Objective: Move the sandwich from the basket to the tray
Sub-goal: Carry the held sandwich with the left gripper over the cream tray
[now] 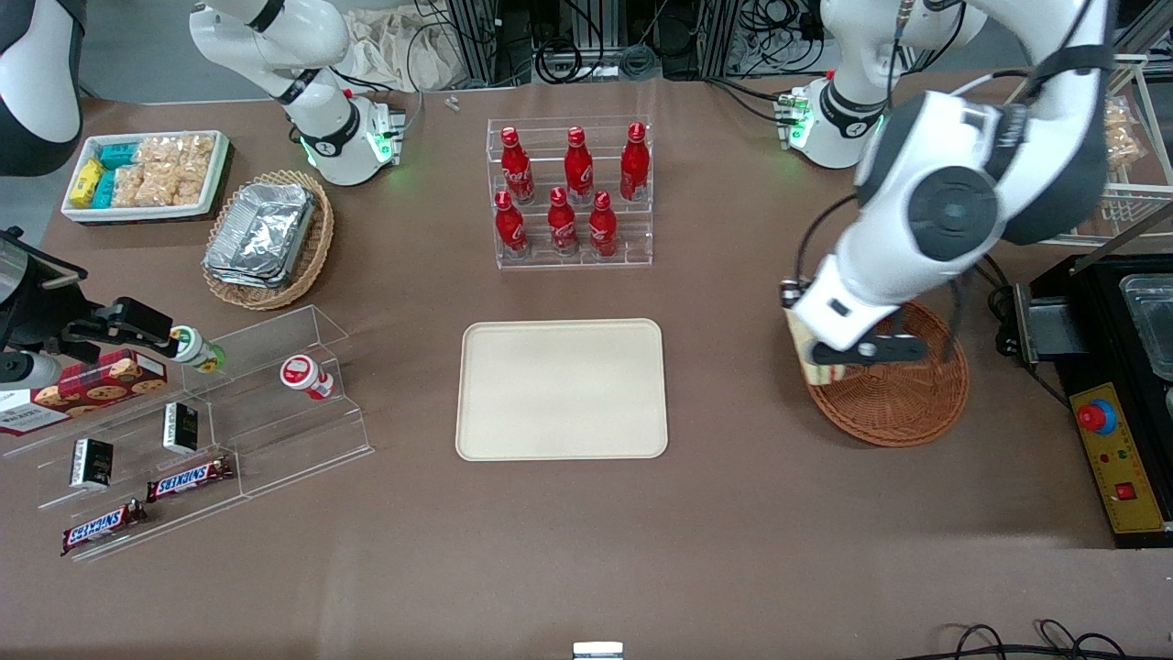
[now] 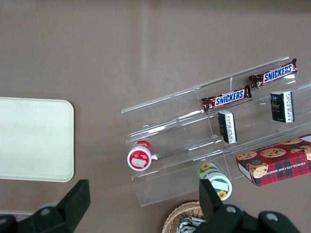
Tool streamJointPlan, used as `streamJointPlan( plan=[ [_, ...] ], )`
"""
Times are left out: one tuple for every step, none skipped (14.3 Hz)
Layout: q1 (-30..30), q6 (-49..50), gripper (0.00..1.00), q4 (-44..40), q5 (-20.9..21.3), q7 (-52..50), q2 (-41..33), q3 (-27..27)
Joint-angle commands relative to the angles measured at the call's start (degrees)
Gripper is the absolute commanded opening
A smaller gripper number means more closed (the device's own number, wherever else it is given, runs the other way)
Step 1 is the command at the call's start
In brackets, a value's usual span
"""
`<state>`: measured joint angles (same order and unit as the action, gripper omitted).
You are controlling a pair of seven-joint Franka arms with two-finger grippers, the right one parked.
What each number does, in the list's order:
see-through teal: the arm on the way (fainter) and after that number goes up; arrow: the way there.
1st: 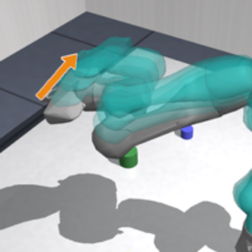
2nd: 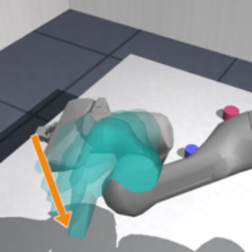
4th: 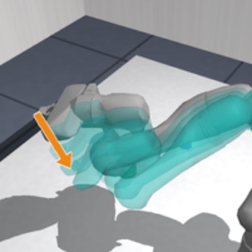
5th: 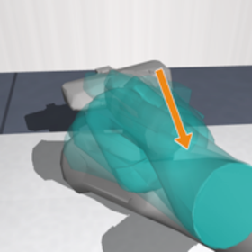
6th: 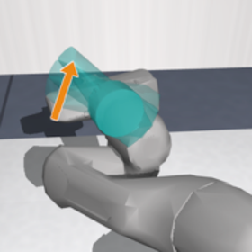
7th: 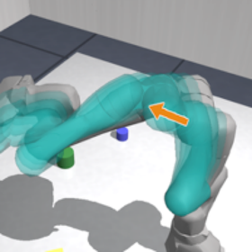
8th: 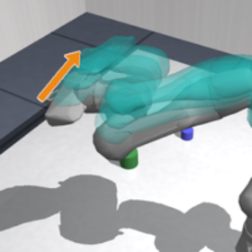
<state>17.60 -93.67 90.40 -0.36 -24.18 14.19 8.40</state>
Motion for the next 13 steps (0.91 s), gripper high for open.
streamJointPlan(
  plan=[
    [4.53,-4.30,0.00,-2.51,-1.13,-3.84,3.56,-0.49],
    [5.85,-6.41,0.00,-2.51,-1.22,-4.64,4.61,-0.49],
    [7.69,-8.70,0.00,-2.51,-1.13,-4.74,5.75,-0.49],
    [9.02,-10.72,0.00,-2.51,-1.22,-5.00,7.24,-0.49],
    [9.99,-12.92,0.00,-2.86,-1.31,-6.22,8.73,-0.49],
    [11.30,-15.03,0.00,-3.38,-1.48,-8.41,10.40,-0.49],
    [12.62,-17.57,0.00,-3.65,-1.40,-10.08,11.98,-0.49],
    [13.15,-20.38,0.00,-3.74,-1.48,-10.71,13.39,-0.49],
    [13.33,-22.32,0.00,-3.74,-1.57,-10.80,14.97,-0.49],
    [13.42,-23.65,0.00,-3.65,-1.57,-10.80,16.55,-0.49],
    [13.60,-24.79,0.00,-3.65,-1.48,-10.80,18.22,-0.40],
    [14.38,-26.28,0.00,-3.65,-1.40,-10.71,19.72,-0.40],
    [14.65,-28.82,0.00,-3.48,-0.70,-10.80,21.30,-0.49]
  ],
)
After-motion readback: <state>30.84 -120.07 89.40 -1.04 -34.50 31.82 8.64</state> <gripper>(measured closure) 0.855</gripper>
